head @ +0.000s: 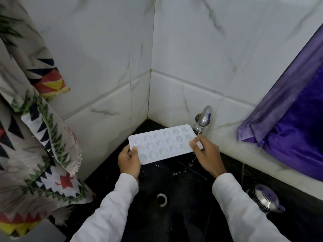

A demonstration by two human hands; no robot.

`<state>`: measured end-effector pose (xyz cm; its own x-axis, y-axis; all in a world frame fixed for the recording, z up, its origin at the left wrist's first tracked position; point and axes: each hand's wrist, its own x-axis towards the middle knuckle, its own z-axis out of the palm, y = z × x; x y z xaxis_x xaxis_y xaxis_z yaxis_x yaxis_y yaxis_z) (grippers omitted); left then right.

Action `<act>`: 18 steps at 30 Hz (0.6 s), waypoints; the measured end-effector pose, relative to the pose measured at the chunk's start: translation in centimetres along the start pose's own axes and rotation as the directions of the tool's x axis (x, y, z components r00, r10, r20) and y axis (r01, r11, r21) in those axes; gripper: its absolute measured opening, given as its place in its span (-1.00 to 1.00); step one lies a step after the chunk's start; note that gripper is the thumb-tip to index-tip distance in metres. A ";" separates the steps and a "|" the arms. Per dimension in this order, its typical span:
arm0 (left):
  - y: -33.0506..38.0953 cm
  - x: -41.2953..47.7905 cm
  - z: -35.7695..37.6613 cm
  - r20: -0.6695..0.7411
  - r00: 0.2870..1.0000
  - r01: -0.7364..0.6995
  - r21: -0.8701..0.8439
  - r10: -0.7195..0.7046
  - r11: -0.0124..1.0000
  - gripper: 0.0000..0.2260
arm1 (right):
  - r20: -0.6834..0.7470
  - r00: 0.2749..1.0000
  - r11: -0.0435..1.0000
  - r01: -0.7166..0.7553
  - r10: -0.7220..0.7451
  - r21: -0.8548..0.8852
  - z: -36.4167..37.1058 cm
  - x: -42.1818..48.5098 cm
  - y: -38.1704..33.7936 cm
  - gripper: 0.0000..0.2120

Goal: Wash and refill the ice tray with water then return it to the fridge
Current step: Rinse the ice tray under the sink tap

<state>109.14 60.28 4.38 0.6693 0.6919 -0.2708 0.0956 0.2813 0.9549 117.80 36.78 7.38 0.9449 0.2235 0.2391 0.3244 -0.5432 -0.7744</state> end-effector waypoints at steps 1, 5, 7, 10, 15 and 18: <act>0.1 0.1 -0.1 0.003 1.000 0.004 -0.002 -0.003 1.000 -0.77 | 0.016 0.999 0.998 0.037 -0.036 -0.042 -0.1 0.0 0.2 -0.89; 0.2 0.5 -0.4 0.014 1.000 0.017 -0.004 -0.017 1.000 -0.76 | 0.219 0.972 0.967 0.130 -0.081 -0.219 -0.7 0.1 1.6 -0.64; 0.1 0.8 -0.5 0.019 1.000 0.017 -0.002 -0.017 1.000 -0.77 | 0.249 0.963 0.950 0.170 -0.104 -0.260 -0.9 0.1 2.2 -0.59; -0.2 0.6 -0.5 0.039 0.999 0.030 -0.003 -0.030 1.000 -0.77 | 0.186 0.964 0.914 0.241 -0.188 -0.326 -1.0 0.0 2.5 -0.67; -0.5 0.5 0.1 0.051 0.999 0.007 -0.023 -0.006 1.000 -0.76 | 0.113 0.981 0.908 0.191 -0.159 -0.374 -0.4 -0.6 2.1 -0.68; -0.5 0.8 0.3 0.048 0.999 0.001 -0.025 0.000 1.000 -0.75 | 0.156 0.983 0.917 0.152 -0.101 -0.368 -0.5 -0.7 2.4 -0.69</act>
<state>109.88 60.54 3.75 0.7042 0.6589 -0.2646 0.0779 0.2988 0.9511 117.96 34.94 5.63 0.8891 0.4007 0.2214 0.4575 -0.7623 -0.4578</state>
